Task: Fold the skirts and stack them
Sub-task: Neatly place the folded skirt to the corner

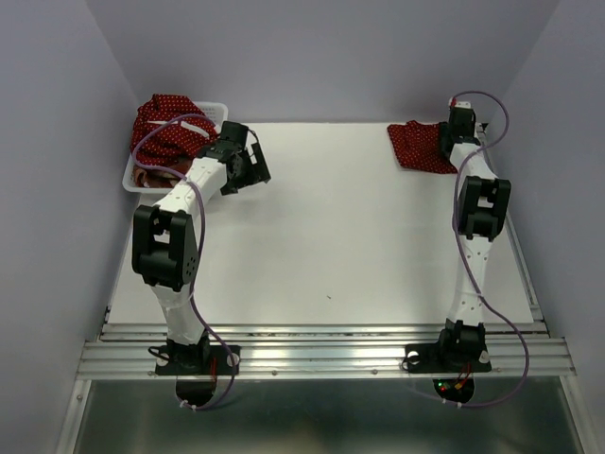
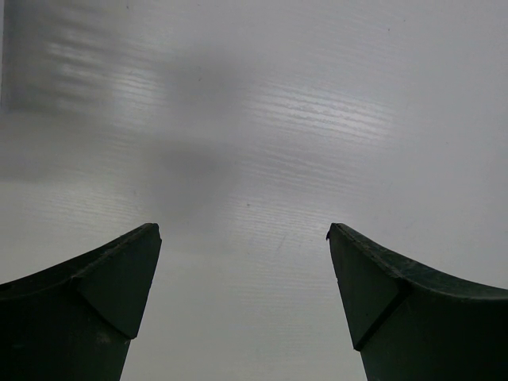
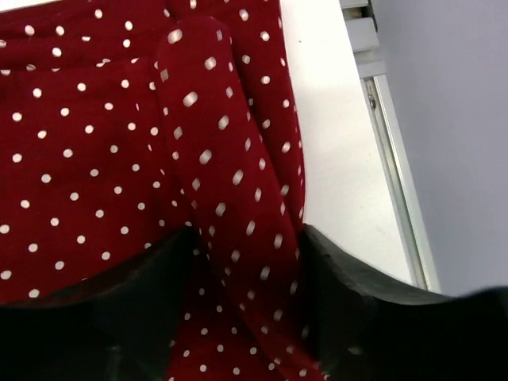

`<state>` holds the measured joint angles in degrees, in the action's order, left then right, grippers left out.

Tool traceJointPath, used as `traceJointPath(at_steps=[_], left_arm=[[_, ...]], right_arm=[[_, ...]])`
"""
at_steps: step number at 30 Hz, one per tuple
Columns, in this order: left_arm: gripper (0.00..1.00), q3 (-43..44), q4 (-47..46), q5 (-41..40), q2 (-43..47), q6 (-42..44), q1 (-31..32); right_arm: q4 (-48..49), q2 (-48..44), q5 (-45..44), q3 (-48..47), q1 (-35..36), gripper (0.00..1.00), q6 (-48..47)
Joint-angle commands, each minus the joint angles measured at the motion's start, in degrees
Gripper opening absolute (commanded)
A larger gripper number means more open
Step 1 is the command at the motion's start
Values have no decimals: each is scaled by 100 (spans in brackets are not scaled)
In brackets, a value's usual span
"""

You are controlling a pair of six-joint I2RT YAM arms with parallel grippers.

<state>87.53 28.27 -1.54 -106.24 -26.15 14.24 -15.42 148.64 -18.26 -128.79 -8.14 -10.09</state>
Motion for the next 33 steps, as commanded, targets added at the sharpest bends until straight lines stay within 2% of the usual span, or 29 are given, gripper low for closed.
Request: traceJointPath(at_steps=[1, 4, 5, 8, 14, 23, 33], left_arm=[[99, 212, -242, 110, 94, 66, -27], [99, 186, -436, 128, 138, 75, -27], [99, 212, -454, 128, 121, 75, -27], [99, 221, -550, 128, 138, 66, -35], [99, 203, -630, 128, 173, 119, -61], [99, 142, -612, 128, 226, 216, -114], [99, 63, -586, 66, 402, 198, -123]], right_arm=[[153, -353, -19, -57, -65, 73, 147], [180, -484, -107, -347, -65, 88, 270], [180, -537, -12, -453, -65, 100, 331], [180, -844, 296, -463, -65, 100, 472], [180, -1504, 858, 231, -4, 100, 473], [-172, -1461, 34, 531, 488, 100, -687], [-462, -1179, 68, 775, 761, 100, -705]])
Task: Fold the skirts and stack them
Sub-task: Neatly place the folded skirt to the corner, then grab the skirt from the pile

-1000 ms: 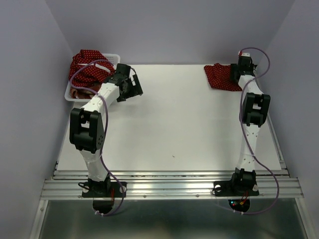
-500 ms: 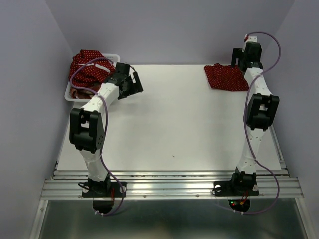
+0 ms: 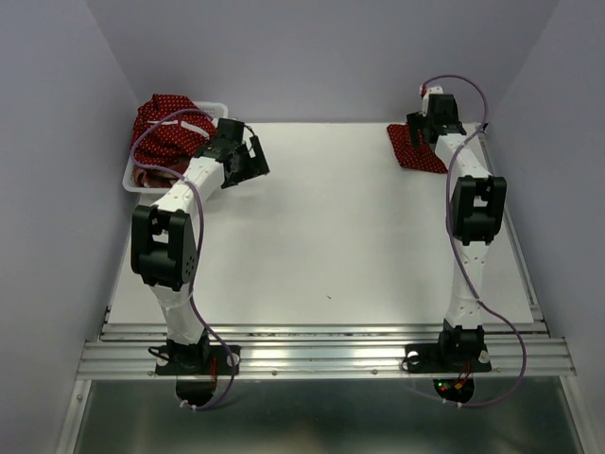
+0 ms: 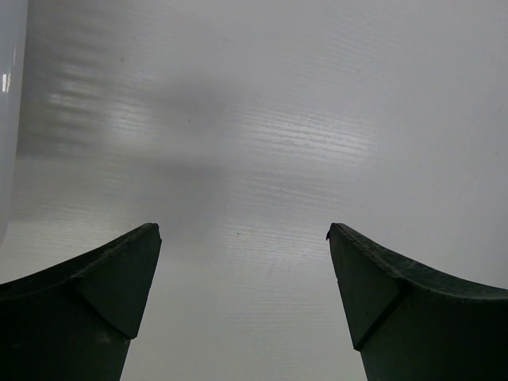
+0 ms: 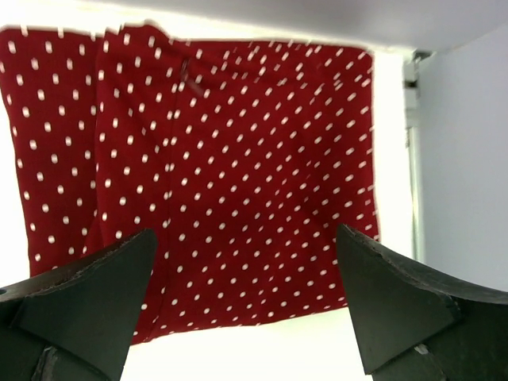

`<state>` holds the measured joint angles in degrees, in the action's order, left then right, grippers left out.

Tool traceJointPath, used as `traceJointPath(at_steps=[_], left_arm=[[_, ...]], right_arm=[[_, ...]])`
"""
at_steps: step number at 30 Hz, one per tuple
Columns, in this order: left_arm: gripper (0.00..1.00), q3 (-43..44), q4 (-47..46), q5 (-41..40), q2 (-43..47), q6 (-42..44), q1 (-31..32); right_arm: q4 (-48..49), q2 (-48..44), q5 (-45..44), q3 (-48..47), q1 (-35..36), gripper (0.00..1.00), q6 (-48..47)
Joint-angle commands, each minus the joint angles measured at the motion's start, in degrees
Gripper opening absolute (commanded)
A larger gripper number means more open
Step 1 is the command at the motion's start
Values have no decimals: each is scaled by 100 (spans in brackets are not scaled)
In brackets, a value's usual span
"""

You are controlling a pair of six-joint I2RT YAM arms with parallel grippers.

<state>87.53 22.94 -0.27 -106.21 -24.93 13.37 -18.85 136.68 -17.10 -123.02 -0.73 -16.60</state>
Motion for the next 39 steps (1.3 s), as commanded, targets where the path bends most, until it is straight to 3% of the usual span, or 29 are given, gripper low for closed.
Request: traceJointPath(at_steps=[1, 15, 19, 28, 31, 34, 39], left_arm=[[99, 54, -53, -87, 400, 76, -44], [99, 36, -9, -122, 452, 93, -62], [99, 71, -17, -96, 479, 102, -62], [99, 309, -123, -394, 742, 76, -123], [99, 405, -114, -535, 891, 67, -220], [99, 449, -88, -657, 1006, 6, -465], [99, 669, 105, -773, 892, 5, -1229]], right_arm=[[-119, 16, 92, 287, 90, 100, -36], [-171, 500, 532, 402, 196, 100, 324], [-163, 517, 121, 244, 196, 100, 473], [-145, -351, -179, -398, 196, 100, 719], [-49, -1035, -171, -83, 196, 100, 1009], [92, -1747, 102, 804, 196, 100, 1324], [705, -2961, 628, 2882, 196, 100, 2370]])
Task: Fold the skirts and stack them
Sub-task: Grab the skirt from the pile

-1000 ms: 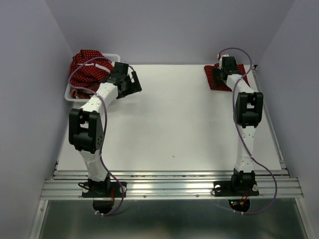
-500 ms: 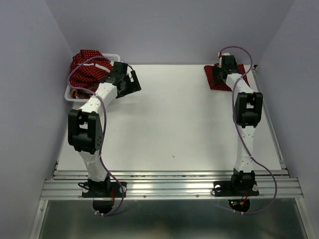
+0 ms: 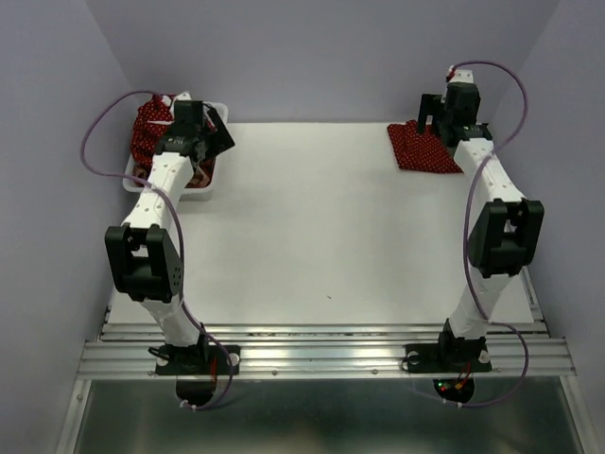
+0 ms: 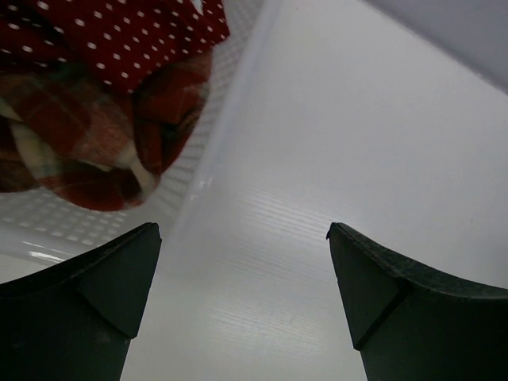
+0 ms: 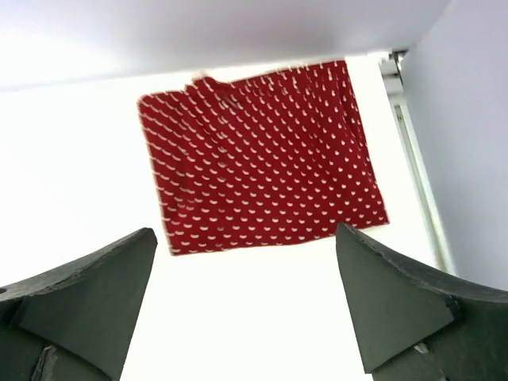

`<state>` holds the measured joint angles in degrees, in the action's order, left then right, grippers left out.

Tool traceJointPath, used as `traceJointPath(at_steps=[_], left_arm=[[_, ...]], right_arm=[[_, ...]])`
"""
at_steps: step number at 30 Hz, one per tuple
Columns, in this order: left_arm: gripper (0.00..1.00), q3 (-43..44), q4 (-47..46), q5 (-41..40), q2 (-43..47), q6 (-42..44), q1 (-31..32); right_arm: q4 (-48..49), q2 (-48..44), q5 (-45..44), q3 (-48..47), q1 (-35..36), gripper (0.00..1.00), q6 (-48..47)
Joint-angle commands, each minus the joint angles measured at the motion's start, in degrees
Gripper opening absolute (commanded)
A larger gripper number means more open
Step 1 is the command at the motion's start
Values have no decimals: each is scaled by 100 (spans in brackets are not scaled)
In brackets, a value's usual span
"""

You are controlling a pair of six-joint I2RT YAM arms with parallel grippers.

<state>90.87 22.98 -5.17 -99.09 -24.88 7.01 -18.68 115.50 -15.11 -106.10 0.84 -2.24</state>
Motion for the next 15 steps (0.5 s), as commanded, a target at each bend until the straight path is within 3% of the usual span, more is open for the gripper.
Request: traceJointPath(at_steps=[1, 5, 8, 15], left_arm=[[99, 361, 75, -257, 162, 10, -656], [99, 711, -48, -151, -240, 115, -1139], [99, 1220, -57, 120, -628, 142, -1368], [99, 2750, 347, 140, -1895, 168, -1553]], right_arm=[[864, -1063, 509, 1528, 39, 100, 1093], [1629, -2073, 1114, 2882, 39, 100, 1524], [1998, -2269, 1343, 3463, 39, 100, 1700], [1745, -2269, 1354, 3562, 39, 100, 1639]])
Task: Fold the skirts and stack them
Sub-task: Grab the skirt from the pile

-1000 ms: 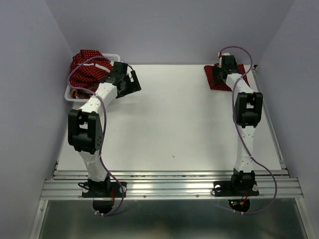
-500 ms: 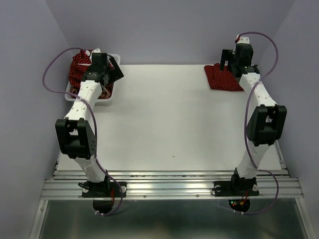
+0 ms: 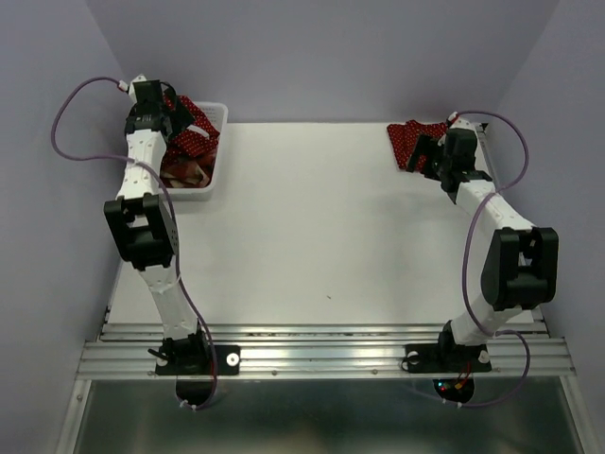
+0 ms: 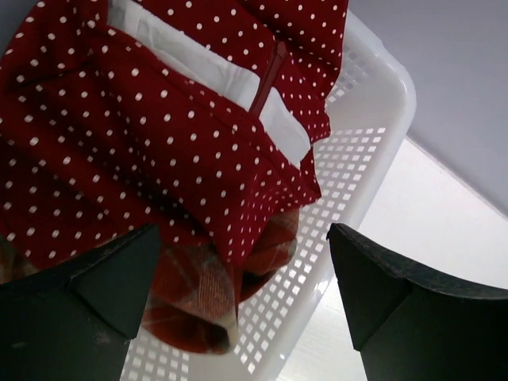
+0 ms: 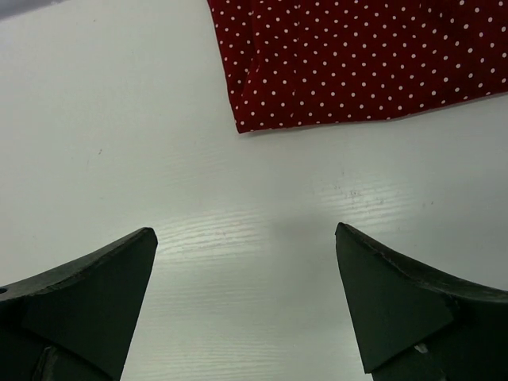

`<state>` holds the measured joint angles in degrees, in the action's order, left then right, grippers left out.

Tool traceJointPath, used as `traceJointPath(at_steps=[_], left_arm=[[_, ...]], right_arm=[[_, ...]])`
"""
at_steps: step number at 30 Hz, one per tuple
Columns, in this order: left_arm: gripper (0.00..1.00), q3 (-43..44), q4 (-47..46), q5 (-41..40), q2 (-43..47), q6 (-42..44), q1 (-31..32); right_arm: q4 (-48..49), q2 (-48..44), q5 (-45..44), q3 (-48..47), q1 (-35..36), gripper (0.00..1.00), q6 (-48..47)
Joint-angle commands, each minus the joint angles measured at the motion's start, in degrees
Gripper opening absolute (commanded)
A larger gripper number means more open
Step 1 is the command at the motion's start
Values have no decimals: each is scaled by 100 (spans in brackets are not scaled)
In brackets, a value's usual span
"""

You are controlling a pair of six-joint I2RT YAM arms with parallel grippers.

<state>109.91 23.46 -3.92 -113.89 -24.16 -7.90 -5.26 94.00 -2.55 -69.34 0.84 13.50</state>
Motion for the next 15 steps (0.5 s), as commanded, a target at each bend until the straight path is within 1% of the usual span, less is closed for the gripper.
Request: traceJointPath(at_steps=[1, 4, 7, 10, 12, 13, 14, 15], left_arm=[[99, 935, 395, -29, -607, 96, -80], [99, 1006, 370, -266, -827, 114, -89], [99, 1155, 334, -241, -1090, 96, -97], [89, 1445, 387, -267, -1346, 96, -97], [57, 1682, 457, -267, -1469, 122, -97], [38, 1727, 518, -258, -1470, 122, -89], [0, 1762, 528, -223, -1409, 105, -89], [0, 1753, 502, -206, -1339, 105, -89]], right_arm=[[350, -127, 44, -106, 39, 100, 39], [324, -171, -79, -44, 39, 100, -75], [245, -127, -88, -62, 39, 100, -119], [78, -101, -88, -106, 39, 100, -189], [42, -136, -185, -97, 39, 100, -233], [16, -153, -211, -88, 39, 100, -242], [-2, -214, -220, -62, 39, 100, -251], [-2, -250, -185, -36, 39, 100, -251]])
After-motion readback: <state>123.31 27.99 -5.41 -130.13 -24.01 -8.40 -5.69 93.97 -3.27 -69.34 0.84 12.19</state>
